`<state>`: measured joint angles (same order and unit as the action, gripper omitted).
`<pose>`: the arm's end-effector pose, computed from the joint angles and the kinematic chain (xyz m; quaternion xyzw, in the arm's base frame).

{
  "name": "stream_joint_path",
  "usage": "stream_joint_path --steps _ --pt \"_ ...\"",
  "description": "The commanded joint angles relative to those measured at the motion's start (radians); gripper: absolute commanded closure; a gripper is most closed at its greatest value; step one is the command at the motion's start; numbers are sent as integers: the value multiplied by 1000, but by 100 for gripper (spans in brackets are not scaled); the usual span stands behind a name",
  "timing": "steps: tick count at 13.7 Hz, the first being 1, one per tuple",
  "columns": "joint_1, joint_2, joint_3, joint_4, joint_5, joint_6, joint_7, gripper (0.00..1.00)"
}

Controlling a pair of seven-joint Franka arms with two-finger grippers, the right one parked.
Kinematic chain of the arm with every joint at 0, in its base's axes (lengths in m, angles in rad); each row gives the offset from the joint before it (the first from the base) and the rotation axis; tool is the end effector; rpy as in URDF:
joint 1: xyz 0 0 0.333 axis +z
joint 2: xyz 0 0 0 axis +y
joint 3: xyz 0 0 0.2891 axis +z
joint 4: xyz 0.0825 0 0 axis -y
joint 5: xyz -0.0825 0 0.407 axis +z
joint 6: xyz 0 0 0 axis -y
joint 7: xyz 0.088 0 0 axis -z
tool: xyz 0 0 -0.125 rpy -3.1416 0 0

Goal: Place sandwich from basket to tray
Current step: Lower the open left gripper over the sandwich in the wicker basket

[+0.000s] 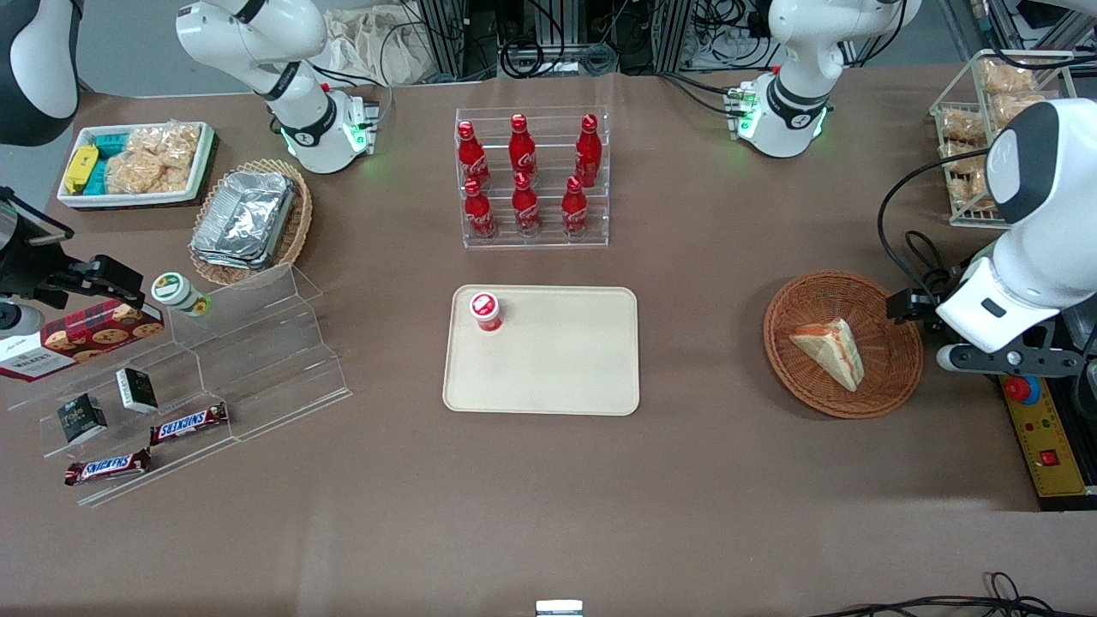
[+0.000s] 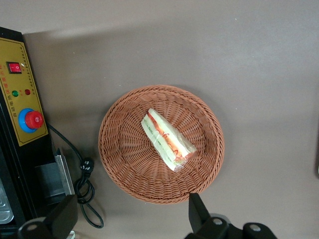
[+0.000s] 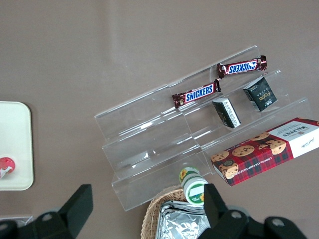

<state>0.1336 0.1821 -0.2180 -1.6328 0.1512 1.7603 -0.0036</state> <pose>0.6288 -0.0300 0.4576 -0.9967 0.0551 0.0225 0.0553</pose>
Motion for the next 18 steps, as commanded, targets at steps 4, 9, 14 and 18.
stream_joint_path --steps 4,9,14,18 --pt "-19 46 2 22 2 -30 -19 0" --pt "-8 30 6 -154 -18 172 -391 0" --pt "-8 43 6 -332 -16 430 -880 0" --pt "-6 50 42 -412 -18 479 -885 0"
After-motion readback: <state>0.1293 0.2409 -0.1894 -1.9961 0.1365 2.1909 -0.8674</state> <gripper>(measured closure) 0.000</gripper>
